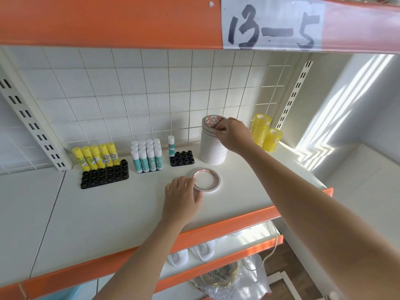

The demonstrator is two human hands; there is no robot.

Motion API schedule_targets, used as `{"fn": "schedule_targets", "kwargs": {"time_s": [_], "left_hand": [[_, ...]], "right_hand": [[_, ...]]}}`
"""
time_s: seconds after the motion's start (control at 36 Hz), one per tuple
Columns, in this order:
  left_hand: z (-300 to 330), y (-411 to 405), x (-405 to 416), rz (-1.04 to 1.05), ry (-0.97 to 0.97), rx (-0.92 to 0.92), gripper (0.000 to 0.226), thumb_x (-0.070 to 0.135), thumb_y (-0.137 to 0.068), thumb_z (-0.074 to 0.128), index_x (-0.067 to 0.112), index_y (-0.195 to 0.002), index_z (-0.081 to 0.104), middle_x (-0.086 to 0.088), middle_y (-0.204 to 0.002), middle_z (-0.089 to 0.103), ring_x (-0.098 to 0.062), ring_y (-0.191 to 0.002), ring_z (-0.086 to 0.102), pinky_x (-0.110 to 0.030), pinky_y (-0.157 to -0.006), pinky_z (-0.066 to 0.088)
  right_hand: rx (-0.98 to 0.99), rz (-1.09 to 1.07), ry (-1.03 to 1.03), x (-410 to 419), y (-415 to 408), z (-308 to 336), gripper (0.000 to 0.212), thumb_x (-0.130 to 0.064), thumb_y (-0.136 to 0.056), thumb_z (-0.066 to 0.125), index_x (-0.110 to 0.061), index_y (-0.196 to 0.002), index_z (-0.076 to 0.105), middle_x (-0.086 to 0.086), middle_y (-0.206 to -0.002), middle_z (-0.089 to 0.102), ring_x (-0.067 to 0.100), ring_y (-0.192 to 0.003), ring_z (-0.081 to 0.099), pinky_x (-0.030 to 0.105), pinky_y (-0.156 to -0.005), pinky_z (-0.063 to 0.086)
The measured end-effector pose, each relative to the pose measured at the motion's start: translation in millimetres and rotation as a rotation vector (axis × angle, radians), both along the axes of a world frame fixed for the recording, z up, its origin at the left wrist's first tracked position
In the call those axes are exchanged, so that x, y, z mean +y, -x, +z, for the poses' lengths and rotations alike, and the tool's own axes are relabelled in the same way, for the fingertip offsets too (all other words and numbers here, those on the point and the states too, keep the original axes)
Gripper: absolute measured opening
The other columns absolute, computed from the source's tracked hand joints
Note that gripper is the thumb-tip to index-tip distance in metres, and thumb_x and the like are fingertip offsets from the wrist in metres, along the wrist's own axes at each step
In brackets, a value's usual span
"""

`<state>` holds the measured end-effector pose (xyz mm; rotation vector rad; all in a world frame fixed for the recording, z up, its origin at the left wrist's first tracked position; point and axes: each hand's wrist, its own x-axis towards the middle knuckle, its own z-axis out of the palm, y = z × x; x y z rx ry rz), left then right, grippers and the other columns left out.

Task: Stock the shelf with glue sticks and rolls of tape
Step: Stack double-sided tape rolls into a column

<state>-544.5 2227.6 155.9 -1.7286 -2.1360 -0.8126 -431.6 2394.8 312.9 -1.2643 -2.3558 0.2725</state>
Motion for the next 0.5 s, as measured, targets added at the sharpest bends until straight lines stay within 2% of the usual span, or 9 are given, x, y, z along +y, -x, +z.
{"fn": "schedule_targets", "kwargs": {"time_s": [0.11,0.5], "left_hand": [[0.3,0.2,-0.7,0.000,0.005,-0.001,0.035,0.041,-0.079,0.043,0.017,-0.094,0.063,-0.002,-0.087,0.060,-0.028,-0.087,0.059,-0.040,-0.073,0.049],[1.0,-0.2,-0.3,0.000,0.008,0.004,0.036,0.043,-0.080,0.043,0.017,-0.095,0.063,-0.001,-0.088,0.060,-0.027,-0.087,0.059,-0.040,-0.073,0.048]], "right_hand": [[-0.026,0.000,0.003,-0.2,-1.0,1.9,0.026,-0.026,-0.091,0.056,-0.019,-0.112,0.069,0.006,-0.118,0.061,0.025,-0.108,0.057,0.038,-0.086,0.050],[-0.177,0.022,0.007,1.5,-1.0,7.5,0.028,-0.026,-0.093,0.053,-0.011,-0.115,0.062,0.009,-0.115,0.062,0.029,-0.106,0.056,0.039,-0.084,0.050]]}}
